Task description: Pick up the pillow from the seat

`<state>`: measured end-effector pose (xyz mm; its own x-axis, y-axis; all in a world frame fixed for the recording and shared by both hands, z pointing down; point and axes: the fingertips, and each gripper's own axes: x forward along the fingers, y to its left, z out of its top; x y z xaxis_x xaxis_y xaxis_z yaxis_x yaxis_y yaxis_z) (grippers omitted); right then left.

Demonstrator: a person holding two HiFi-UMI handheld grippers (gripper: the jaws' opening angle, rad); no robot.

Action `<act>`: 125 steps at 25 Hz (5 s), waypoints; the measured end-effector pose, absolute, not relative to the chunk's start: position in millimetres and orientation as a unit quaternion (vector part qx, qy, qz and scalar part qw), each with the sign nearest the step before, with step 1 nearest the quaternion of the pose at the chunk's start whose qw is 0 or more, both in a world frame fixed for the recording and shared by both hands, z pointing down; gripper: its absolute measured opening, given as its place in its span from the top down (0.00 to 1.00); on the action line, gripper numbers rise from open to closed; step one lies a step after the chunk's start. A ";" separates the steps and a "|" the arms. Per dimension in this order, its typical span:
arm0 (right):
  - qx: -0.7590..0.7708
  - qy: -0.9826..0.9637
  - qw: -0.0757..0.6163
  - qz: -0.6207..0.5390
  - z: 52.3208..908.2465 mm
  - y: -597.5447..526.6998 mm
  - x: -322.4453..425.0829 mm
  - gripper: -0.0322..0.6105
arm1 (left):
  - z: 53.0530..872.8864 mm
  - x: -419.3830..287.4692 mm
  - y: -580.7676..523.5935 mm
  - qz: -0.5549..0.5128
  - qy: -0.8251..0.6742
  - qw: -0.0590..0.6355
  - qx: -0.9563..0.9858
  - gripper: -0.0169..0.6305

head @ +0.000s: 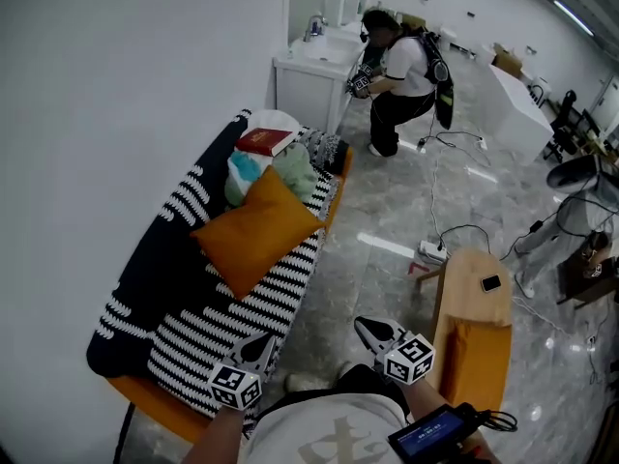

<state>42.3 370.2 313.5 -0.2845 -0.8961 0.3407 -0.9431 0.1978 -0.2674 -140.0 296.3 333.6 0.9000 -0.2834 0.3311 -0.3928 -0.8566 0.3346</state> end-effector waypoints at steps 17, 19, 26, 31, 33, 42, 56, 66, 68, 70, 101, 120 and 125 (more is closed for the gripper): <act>0.519 -0.822 0.045 0.229 334.2 282.4 106.4 0.93 | 340.8 -63.7 250.7 0.165 -0.229 0.205 0.937 0.96; 0.508 -0.828 0.042 0.232 334.8 273.3 119.9 0.93 | 341.4 -48.6 246.9 0.171 -0.233 0.206 0.935 0.96; 0.475 -0.845 0.035 0.243 338.7 250.0 160.9 0.93 | 340.3 -11.5 227.3 0.181 -0.271 0.210 0.922 0.96; 0.453 -0.854 0.036 0.252 345.5 241.8 176.0 0.93 | 338.3 0.4 221.8 0.180 -0.296 0.215 0.913 0.96; 0.448 -0.855 0.038 0.258 350.8 236.9 180.4 0.93 | 340.6 1.6 220.4 0.184 -0.303 0.218 0.909 0.96; 0.441 -0.850 0.047 0.285 369.8 201.0 183.1 0.93 | 353.4 -2.0 191.0 0.191 -0.318 0.234 0.899 0.96; 0.436 -0.856 0.093 0.261 358.7 89.7 143.0 0.93 | 358.8 -19.3 76.7 0.152 -0.305 0.232 0.911 0.96; 0.422 -0.860 0.124 0.259 362.7 32.8 116.5 0.93 | 368.5 -78.3 34.4 0.140 -0.348 0.252 0.892 0.96; 0.420 -0.859 0.130 0.262 366.7 23.9 117.6 0.93 | 371.5 -83.8 32.0 0.141 -0.355 0.257 0.888 0.96; 0.417 -0.858 0.132 0.269 374.2 13.5 119.6 0.93 | 377.2 -85.0 27.9 0.143 -0.362 0.262 0.883 0.96; 0.339 -0.849 0.213 0.344 488.3 -129.9 151.2 0.93 | 487.8 -90.5 -48.8 0.223 -0.454 0.365 0.782 0.96; 0.319 -0.839 0.256 0.360 542.4 -176.1 163.8 0.93 | 566.1 -94.9 -75.6 0.251 -0.491 0.402 0.731 0.96; 0.316 -0.836 0.270 0.358 563.3 -185.7 162.8 0.93 | 591.3 -90.1 -80.5 0.249 -0.490 0.421 0.722 0.96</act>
